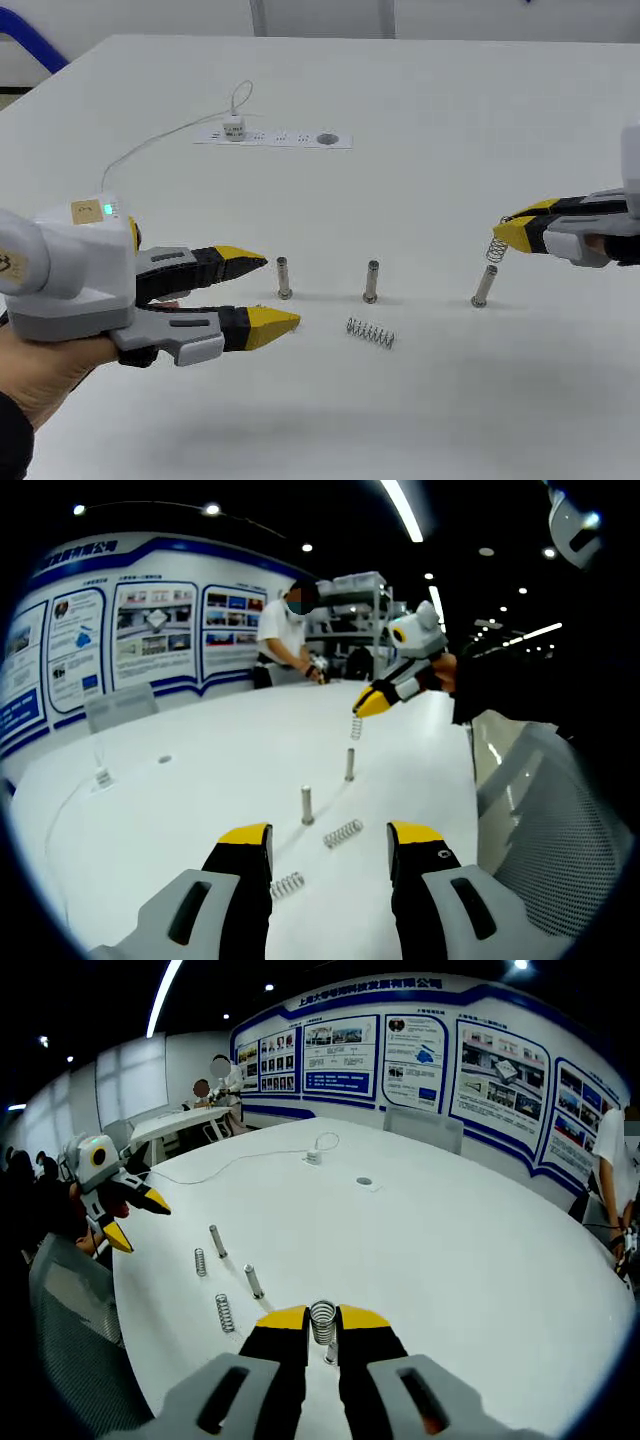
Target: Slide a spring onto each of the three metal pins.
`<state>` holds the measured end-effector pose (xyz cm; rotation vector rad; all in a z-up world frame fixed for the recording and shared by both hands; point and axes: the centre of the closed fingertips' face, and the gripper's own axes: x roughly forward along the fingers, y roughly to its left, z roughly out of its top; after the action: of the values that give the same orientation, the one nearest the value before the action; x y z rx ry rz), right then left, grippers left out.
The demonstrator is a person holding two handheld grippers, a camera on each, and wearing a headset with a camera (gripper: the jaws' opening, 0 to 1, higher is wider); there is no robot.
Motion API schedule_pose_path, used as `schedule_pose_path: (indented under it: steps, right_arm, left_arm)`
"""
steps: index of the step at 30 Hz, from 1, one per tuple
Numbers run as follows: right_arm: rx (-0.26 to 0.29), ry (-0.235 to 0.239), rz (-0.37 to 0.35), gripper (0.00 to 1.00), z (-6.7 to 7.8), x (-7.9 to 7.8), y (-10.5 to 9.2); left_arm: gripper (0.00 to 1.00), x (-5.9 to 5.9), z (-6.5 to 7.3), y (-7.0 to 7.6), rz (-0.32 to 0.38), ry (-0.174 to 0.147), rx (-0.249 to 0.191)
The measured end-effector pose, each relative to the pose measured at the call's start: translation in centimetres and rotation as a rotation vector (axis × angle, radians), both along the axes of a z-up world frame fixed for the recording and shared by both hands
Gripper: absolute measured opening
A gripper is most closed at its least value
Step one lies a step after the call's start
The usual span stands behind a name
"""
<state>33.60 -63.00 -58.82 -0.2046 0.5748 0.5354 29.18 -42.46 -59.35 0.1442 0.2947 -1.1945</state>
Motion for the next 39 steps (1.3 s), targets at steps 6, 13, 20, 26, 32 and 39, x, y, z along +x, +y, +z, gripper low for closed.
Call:
schedule_pose_path:
  steps: [6, 13, 20, 26, 32, 39]
  right_arm:
    - [-0.002, 0.013, -0.019, 0.11, -1.0, 0.5, -0.6]
    - [-0.008, 0.019, -0.021, 0.11, -1.5, 0.7, -0.8]
    - [-0.008, 0.033, -0.023, 0.11, -2.2, 0.9, -0.9]
    - [-0.005, 0.041, -0.026, 0.11, -3.0, 1.1, -0.9]
    - [0.004, 0.060, -0.038, 0.11, -4.4, 1.3, -1.2]
    - [-0.002, 0.085, -0.038, 0.12, -5.9, 1.2, -1.1]
  left_arm:
    - [0.46, 0.0, 0.0, -0.1, 0.007, 0.002, -0.006]
    - [0.45, 0.0, 0.0, -0.1, 0.010, 0.011, -0.012]
    - [0.44, 0.0, -0.1, -0.1, 0.013, 0.016, -0.009]
    - [0.45, 0.1, -0.1, -0.1, 0.016, 0.018, -0.006]
    - [0.45, 0.1, -0.3, -0.1, 0.019, 0.019, 0.000]
    - [0.46, 0.2, -0.4, -0.1, 0.023, 0.021, 0.002]
